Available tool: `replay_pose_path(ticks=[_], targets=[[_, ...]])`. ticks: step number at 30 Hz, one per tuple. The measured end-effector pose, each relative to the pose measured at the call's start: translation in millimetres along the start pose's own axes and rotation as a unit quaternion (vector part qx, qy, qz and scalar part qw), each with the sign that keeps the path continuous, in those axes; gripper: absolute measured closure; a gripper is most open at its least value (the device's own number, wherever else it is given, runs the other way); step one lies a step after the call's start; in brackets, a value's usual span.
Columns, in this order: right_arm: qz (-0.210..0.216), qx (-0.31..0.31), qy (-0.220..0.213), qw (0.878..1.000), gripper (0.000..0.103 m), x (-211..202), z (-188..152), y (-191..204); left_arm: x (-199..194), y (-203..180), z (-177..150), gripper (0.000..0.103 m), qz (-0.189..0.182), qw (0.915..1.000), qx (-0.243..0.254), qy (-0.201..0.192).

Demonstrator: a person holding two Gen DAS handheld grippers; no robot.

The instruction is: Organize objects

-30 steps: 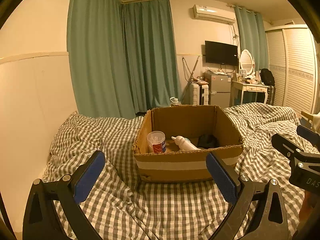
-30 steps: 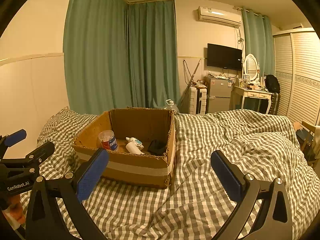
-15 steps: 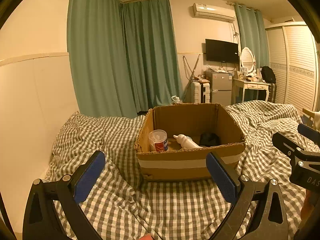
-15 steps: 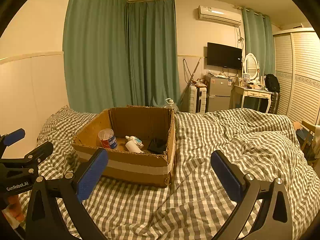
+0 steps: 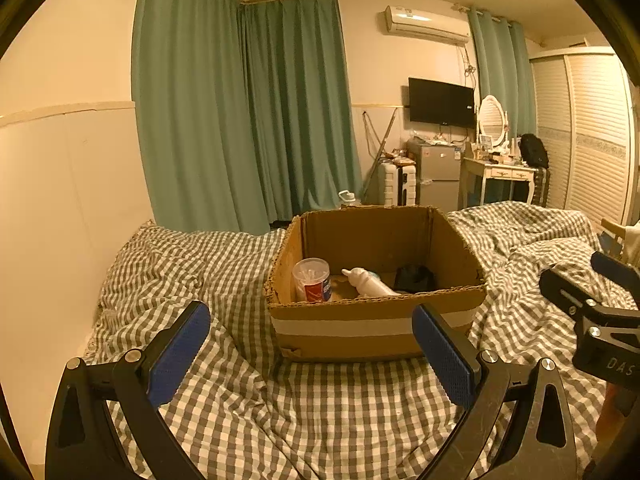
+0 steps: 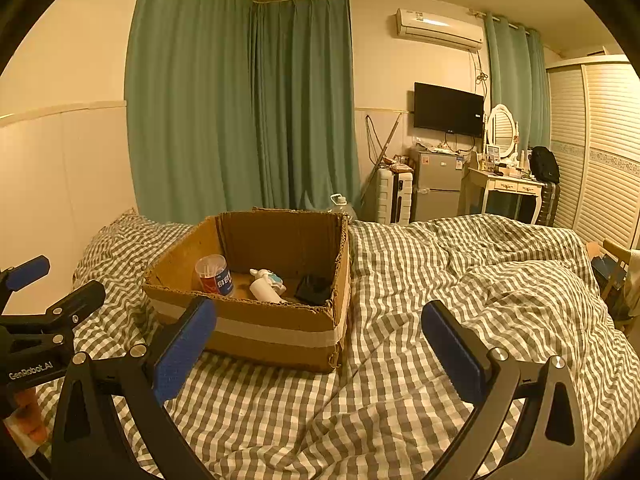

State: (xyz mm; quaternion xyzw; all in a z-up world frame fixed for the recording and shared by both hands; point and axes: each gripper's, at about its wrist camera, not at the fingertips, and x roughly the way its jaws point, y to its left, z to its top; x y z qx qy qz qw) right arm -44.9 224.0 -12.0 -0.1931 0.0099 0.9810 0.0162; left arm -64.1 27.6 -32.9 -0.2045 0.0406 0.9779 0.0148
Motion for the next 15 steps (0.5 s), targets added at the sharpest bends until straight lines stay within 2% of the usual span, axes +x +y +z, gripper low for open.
replay_pose_path(ticks=[15], targets=[[0.001, -0.002, 0.003, 1.0, 0.0, 1.8, -2.2, 2.8, -2.8, 0.3, 2.3, 0.0, -0.001, 1.0, -0.003, -0.008]])
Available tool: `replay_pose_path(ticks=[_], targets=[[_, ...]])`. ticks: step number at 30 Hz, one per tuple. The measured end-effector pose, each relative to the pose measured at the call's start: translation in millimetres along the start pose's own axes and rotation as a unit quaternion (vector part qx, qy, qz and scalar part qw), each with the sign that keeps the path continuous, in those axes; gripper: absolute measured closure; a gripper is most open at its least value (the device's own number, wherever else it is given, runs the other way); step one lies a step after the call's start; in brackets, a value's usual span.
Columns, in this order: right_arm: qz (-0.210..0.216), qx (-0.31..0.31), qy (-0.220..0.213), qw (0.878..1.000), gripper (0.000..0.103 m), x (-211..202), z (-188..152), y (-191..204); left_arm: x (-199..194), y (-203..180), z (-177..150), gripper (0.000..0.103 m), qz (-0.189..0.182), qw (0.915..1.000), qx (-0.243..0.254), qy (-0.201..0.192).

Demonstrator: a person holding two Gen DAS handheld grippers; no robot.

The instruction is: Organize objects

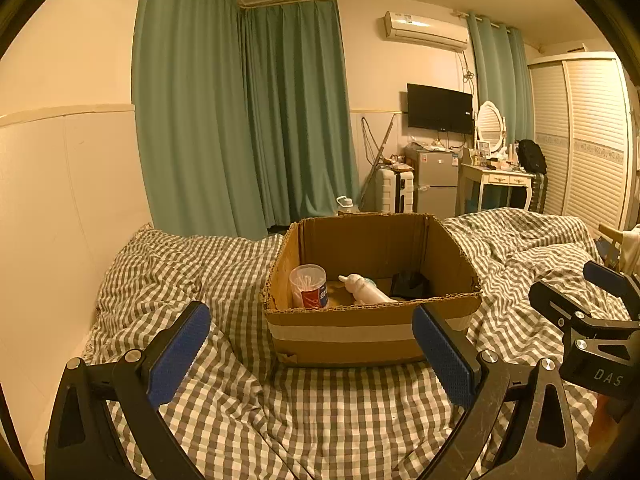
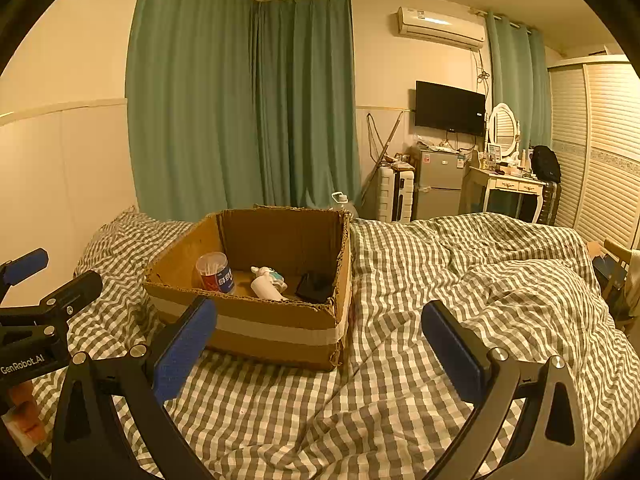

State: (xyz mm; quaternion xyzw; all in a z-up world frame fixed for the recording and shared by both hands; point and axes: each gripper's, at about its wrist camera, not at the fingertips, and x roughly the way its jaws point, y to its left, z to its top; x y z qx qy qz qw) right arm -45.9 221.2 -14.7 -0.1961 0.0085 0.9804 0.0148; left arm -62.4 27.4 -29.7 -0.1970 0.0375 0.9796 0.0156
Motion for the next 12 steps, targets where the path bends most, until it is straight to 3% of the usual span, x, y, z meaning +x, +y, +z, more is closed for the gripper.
replay_pose_path(ticks=[12], targets=[[-0.001, -0.001, 0.001, 1.0, 0.0, 0.6, -1.6, 0.5, -1.3, 3.9, -2.1, 0.0, -0.005, 0.9999, -0.01, -0.001]])
